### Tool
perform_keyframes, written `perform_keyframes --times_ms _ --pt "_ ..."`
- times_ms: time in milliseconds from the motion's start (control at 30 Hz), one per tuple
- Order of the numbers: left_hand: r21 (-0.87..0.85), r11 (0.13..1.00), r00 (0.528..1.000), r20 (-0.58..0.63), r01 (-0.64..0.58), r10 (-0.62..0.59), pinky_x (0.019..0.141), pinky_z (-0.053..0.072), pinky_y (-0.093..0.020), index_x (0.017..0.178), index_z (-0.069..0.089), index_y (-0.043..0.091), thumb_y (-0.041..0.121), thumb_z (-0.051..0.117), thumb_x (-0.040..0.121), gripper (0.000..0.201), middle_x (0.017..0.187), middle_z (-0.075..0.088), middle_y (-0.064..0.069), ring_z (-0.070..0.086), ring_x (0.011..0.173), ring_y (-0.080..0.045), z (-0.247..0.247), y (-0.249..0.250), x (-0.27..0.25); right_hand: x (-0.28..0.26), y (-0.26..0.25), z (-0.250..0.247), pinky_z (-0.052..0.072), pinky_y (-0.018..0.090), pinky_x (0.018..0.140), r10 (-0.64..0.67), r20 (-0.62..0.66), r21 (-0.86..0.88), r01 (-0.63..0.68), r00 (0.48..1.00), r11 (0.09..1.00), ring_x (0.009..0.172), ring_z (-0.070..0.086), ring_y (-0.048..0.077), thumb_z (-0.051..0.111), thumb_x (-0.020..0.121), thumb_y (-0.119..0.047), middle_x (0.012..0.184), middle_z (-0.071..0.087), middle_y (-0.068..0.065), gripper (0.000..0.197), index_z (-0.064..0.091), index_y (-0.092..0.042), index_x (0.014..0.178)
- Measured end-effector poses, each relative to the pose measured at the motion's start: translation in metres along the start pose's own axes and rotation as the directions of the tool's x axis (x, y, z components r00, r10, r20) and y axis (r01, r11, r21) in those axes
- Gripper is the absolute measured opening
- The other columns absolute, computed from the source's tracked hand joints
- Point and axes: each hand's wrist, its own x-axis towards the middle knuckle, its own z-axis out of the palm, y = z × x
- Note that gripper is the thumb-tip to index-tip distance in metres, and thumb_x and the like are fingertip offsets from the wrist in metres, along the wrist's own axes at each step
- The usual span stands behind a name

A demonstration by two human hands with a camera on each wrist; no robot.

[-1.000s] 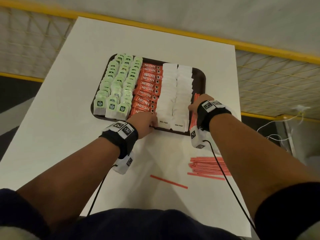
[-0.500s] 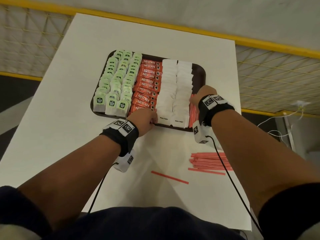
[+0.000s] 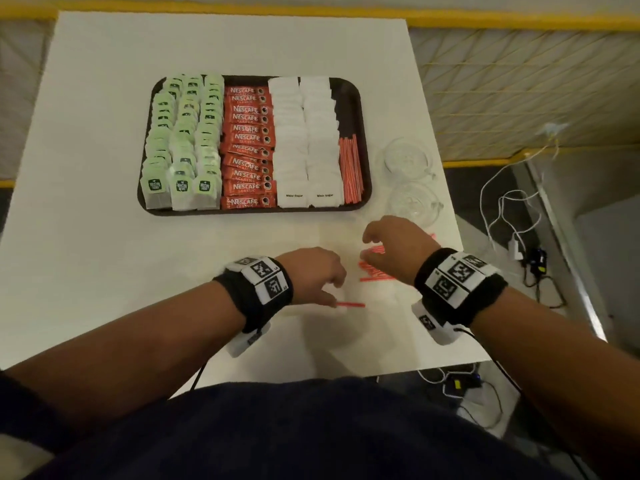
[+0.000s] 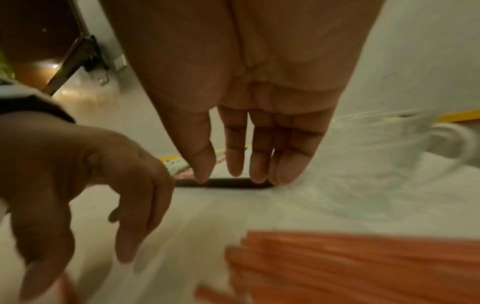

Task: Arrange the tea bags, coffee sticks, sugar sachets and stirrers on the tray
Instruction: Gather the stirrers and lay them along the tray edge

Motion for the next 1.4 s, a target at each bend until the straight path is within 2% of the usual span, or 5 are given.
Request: perform_keyframes --times_ms 200,400,700,833,1400 --pt "0.157 0.987 0.995 0.093 -0.042 0.028 0.08 0.046 -0.034 0.107 0.06 0.017 0.044 0.069 0.086 0.034 0.108 0.058 0.0 0.055 0.099 -0.022 0.008 0.013 0.008 -0.033 0.045 0.025 0.046 0.039 0.095 0.036 -0.032 -0.172 -0.041 0.999 0.984 0.113 0.049 0.027 0.068 0.084 -0.035 0.123 0.052 0.006 0.052 0.052 -0.018 0.131" --pt "0.215 0.976 0.997 0.079 -0.012 -0.006 0.074 0.046 -0.031 0.1 0.065 0.015 0.021 0.058 0.092 0.012 0.101 0.061 -0.002 0.06 0.093 -0.025 0.01 0.024 0.014 -0.033 0.07 0.033 0.034 0.044 0.113 0.072 0.06 -0.322 -0.049 0.996 0.946 0.14 0.029 0.031 0.073 0.075 -0.042 0.154 0.029 0.01 0.094 0.024 -0.015 0.15" --pt "0.259 0.961 0.988 0.092 0.099 -0.127 0.073 0.049 -0.035 0.097 0.06 0.011 0.017 0.055 0.09 0.011 0.104 0.06 -0.008 0.057 0.084 -0.026 0.015 0.034 0.021 -0.015 0.068 0.023 0.046 0.039 0.09 0.138 0.037 -0.295 -0.121 0.99 0.948 0.107 0.052 0.023 0.066 0.08 -0.034 0.115 0.055 -0.001 0.046 0.052 -0.025 0.123" --pt "0.283 0.953 0.985 0.093 0.112 -0.143 0.075 0.047 -0.036 0.103 0.059 0.009 0.017 0.054 0.089 0.017 0.108 0.058 -0.01 0.056 0.089 -0.028 0.019 0.033 0.023 -0.014 0.068 0.021 0.051 0.037 0.081 0.191 0.091 -0.244 -0.164 0.977 0.956 0.093 0.055 0.021 0.065 0.078 -0.029 0.095 0.061 -0.002 0.017 0.06 -0.026 0.094" --pt "0.17 0.961 0.974 0.024 0.216 -0.223 0.066 0.036 -0.033 0.111 0.051 0.008 0.006 0.05 0.089 0.021 0.106 0.059 -0.013 0.059 0.092 -0.032 0.021 0.029 0.013 -0.02 0.067 0.044 0.041 0.028 0.069 0.224 0.071 -0.054 -0.22 0.972 0.974 0.08 0.055 0.023 0.066 0.079 -0.025 0.086 0.053 0.001 0.022 0.048 -0.016 0.091"
